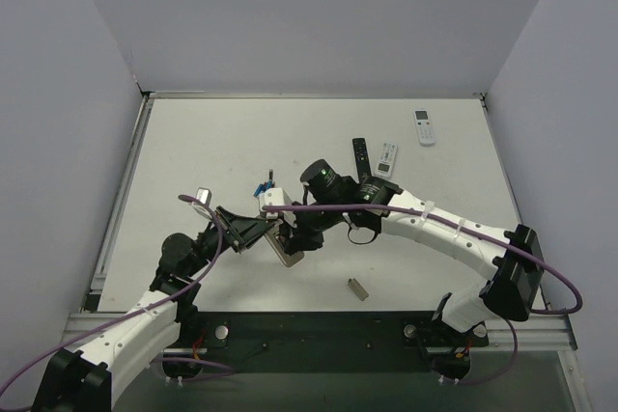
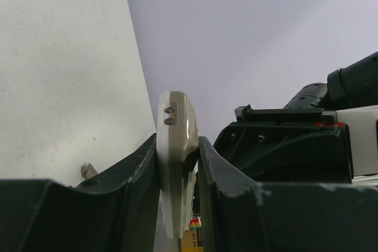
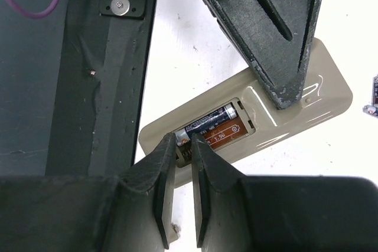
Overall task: Load the batteries into the remote control
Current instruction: Load the battery into the remote control.
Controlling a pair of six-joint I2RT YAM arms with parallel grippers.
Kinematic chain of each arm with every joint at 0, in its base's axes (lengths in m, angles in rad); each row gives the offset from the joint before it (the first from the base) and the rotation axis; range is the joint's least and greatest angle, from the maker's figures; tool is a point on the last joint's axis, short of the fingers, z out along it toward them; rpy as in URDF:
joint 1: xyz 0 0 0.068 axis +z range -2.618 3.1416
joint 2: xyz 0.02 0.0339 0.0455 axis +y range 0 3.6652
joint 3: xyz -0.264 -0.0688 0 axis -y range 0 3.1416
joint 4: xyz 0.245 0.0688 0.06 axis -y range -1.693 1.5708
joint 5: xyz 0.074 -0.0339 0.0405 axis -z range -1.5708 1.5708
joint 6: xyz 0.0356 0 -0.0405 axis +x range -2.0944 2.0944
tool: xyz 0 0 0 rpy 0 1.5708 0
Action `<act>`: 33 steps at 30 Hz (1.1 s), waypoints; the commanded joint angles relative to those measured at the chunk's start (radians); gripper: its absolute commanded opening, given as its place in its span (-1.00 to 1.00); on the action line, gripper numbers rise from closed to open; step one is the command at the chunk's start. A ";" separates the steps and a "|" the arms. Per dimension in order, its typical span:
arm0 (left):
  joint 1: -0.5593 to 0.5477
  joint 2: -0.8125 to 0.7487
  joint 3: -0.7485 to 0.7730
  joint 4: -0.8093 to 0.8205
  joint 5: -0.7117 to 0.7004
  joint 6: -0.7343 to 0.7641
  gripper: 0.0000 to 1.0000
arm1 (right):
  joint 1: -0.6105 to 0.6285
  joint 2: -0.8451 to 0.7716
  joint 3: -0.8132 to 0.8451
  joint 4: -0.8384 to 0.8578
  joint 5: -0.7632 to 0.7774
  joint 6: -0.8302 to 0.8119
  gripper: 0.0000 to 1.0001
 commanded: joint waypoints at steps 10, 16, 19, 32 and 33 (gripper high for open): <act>-0.035 -0.044 0.063 0.175 0.030 -0.040 -1.00 | 0.038 0.069 -0.020 0.135 0.123 0.043 -0.89; -0.032 -0.044 0.076 -0.019 0.018 0.147 -1.00 | 0.039 0.010 0.003 0.142 0.134 0.102 -0.83; -0.013 -0.052 0.080 -0.165 -0.035 0.268 -1.00 | 0.035 -0.039 0.011 0.156 0.149 0.145 -0.61; 0.027 -0.251 0.254 -0.892 -0.384 0.655 -1.00 | -0.198 0.045 0.016 0.265 0.379 0.599 -0.06; 0.027 -0.288 0.266 -0.918 -0.422 0.662 -1.00 | -0.206 0.068 0.028 0.261 0.393 0.618 -0.06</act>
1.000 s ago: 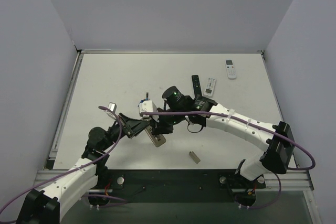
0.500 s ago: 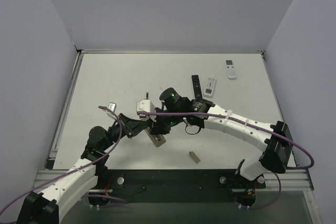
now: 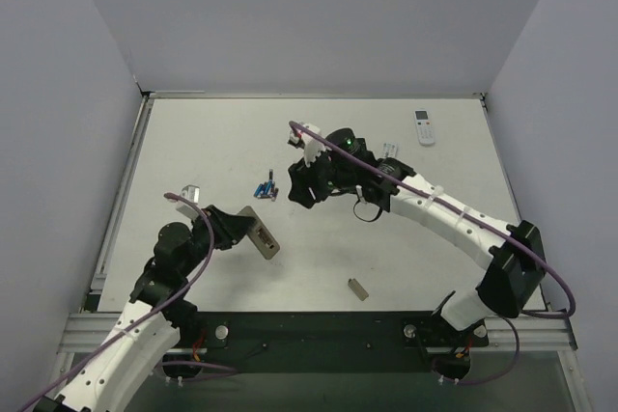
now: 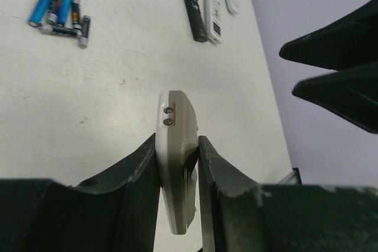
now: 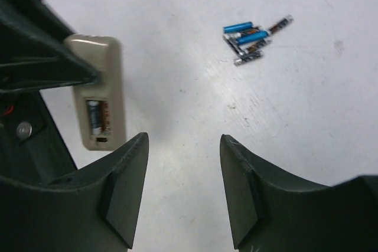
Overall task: Load the batteries into the remote control
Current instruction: Load the battery into the remote control, then move the battery to the center of the board.
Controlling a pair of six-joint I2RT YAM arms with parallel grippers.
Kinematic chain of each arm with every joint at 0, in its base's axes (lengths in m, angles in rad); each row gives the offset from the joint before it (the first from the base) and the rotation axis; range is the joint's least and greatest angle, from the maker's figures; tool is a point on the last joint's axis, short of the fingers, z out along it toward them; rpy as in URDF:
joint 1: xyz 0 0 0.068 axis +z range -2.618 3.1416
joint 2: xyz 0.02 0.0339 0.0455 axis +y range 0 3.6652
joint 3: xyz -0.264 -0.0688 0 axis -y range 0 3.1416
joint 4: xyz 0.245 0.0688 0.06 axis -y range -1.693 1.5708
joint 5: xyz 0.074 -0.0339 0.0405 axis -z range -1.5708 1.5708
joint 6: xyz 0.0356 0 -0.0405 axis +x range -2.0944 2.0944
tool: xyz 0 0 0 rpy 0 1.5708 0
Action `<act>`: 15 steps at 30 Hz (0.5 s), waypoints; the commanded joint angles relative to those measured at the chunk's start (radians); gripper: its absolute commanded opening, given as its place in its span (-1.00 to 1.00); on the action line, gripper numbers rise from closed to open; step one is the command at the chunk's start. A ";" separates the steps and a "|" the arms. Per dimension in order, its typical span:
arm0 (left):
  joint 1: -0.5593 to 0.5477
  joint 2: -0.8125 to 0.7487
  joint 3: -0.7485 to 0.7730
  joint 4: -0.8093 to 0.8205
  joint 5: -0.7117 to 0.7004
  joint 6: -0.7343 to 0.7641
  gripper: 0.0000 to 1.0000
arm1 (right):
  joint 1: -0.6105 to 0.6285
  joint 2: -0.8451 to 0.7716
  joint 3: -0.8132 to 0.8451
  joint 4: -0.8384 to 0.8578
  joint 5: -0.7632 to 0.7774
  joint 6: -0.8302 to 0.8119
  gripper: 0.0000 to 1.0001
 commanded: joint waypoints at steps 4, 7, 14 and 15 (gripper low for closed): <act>0.006 -0.165 0.110 -0.329 -0.222 0.133 -1.00 | -0.053 0.247 0.135 -0.004 0.205 0.265 -0.06; 0.006 -0.205 0.157 -0.378 -0.247 0.168 -1.00 | -0.054 0.356 0.187 -0.027 0.248 0.320 -0.06; 0.005 -0.250 0.260 -0.415 -0.247 0.303 -1.00 | -0.042 0.562 0.322 -0.021 0.351 0.386 -0.06; 0.005 -0.254 0.266 -0.412 -0.240 0.335 -1.00 | -0.039 0.580 0.342 -0.017 0.381 0.403 -0.07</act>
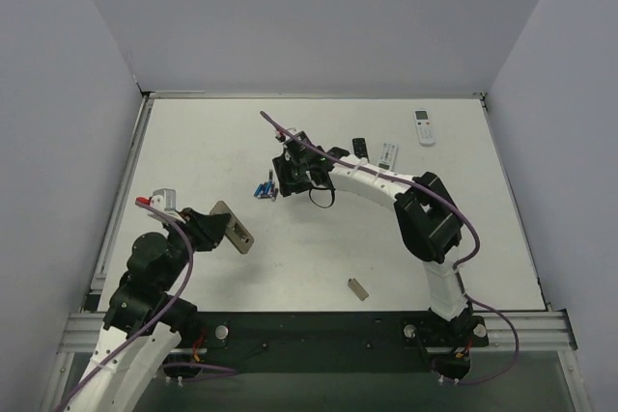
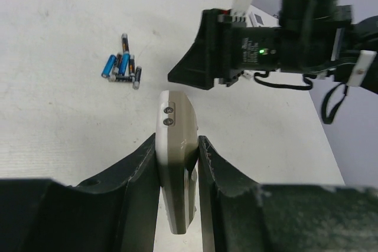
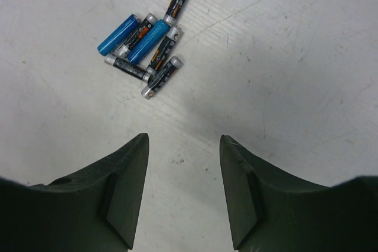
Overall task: Load the batteries into the remote control
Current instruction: Move the battery to the center of the board.
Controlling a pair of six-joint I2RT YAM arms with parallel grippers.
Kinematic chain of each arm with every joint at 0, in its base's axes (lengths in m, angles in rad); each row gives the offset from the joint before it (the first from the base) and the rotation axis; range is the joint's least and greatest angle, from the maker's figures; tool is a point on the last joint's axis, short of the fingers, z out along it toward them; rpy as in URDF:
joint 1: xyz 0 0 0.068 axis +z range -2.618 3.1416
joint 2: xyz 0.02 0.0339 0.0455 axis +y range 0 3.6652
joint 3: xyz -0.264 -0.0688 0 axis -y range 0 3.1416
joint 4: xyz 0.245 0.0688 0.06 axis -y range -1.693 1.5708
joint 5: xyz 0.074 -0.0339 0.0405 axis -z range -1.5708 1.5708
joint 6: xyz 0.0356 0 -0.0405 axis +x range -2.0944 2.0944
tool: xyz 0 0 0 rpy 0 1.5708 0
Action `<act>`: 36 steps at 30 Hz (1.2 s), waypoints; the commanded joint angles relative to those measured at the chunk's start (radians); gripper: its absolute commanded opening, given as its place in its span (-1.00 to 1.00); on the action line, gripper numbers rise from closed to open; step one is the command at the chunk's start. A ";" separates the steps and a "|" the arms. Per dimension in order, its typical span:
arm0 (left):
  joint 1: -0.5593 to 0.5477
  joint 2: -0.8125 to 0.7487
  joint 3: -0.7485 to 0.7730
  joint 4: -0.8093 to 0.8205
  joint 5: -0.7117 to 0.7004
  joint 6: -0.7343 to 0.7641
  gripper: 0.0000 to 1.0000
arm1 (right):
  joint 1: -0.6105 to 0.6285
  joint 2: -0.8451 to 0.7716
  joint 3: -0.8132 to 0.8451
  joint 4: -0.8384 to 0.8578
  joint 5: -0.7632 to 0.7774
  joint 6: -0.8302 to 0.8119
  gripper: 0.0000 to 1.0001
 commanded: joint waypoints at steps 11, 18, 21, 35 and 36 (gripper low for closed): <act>0.002 -0.068 0.058 0.056 0.056 0.251 -1.00 | 0.013 0.186 0.157 0.055 0.227 0.175 -0.29; 0.003 -0.072 0.055 0.057 0.050 0.254 -1.00 | 0.016 0.249 0.200 0.060 0.205 0.201 -0.33; 0.003 -0.072 0.056 0.059 0.051 0.254 -1.00 | 0.016 0.266 0.219 0.060 0.193 0.210 -0.34; 0.003 -0.077 0.053 0.062 0.055 0.251 -1.00 | 0.019 0.237 0.154 0.147 0.216 0.259 -0.32; 0.003 -0.077 0.053 0.062 0.056 0.251 -1.00 | 0.018 0.234 0.150 0.147 0.211 0.259 -0.29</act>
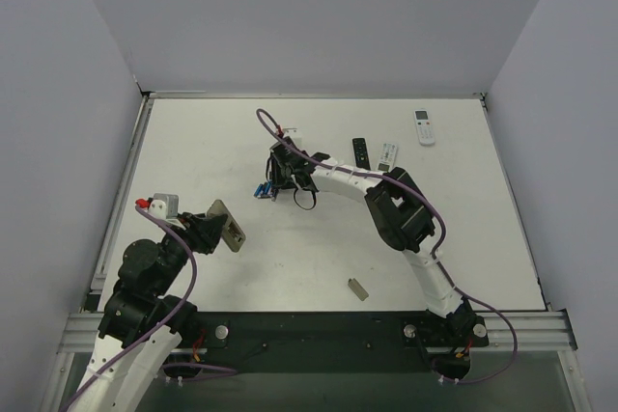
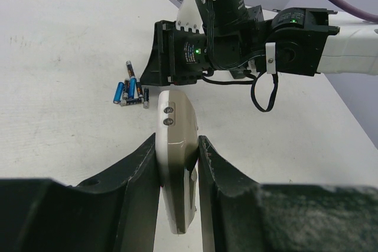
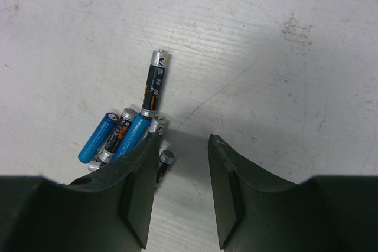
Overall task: Load the batteries into the remote control
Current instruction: Move the battery to the center of the board.
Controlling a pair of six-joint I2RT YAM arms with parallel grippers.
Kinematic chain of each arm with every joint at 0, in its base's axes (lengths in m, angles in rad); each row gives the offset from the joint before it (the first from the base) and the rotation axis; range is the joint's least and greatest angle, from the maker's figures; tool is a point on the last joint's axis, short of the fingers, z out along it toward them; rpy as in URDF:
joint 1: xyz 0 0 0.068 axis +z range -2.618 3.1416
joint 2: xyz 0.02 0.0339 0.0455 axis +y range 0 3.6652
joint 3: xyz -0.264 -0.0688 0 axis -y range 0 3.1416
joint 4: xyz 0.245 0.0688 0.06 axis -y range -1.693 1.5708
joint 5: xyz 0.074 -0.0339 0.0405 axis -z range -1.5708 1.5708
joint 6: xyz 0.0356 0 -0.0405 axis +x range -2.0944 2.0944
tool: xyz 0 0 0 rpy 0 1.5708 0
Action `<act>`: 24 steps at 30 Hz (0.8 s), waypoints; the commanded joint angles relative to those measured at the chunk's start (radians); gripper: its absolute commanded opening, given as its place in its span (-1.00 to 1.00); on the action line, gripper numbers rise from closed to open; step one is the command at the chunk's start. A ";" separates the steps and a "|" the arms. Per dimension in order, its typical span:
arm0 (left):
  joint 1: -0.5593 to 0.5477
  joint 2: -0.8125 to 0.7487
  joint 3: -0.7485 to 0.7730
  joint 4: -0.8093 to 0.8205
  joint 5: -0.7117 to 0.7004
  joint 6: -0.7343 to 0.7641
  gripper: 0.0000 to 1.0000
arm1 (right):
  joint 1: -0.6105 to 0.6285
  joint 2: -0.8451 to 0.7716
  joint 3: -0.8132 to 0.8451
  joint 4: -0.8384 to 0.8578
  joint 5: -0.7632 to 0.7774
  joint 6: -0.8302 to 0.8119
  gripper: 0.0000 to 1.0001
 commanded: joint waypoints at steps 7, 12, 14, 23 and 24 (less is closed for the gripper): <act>0.003 -0.010 0.006 0.063 0.016 0.010 -1.00 | 0.013 -0.025 -0.023 0.052 -0.014 0.025 -0.23; 0.003 -0.012 0.006 0.065 0.019 0.011 -1.00 | 0.022 -0.016 -0.033 0.040 -0.005 0.014 -0.30; 0.003 -0.012 0.006 0.065 0.021 0.010 -1.00 | 0.025 -0.016 -0.039 0.009 0.007 -0.001 -0.40; 0.003 -0.015 0.005 0.068 0.022 0.008 -1.00 | 0.059 -0.034 -0.102 -0.014 0.067 -0.047 -0.48; 0.003 -0.013 0.005 0.068 0.024 0.010 -1.00 | 0.061 -0.039 -0.108 -0.016 0.069 -0.050 -0.48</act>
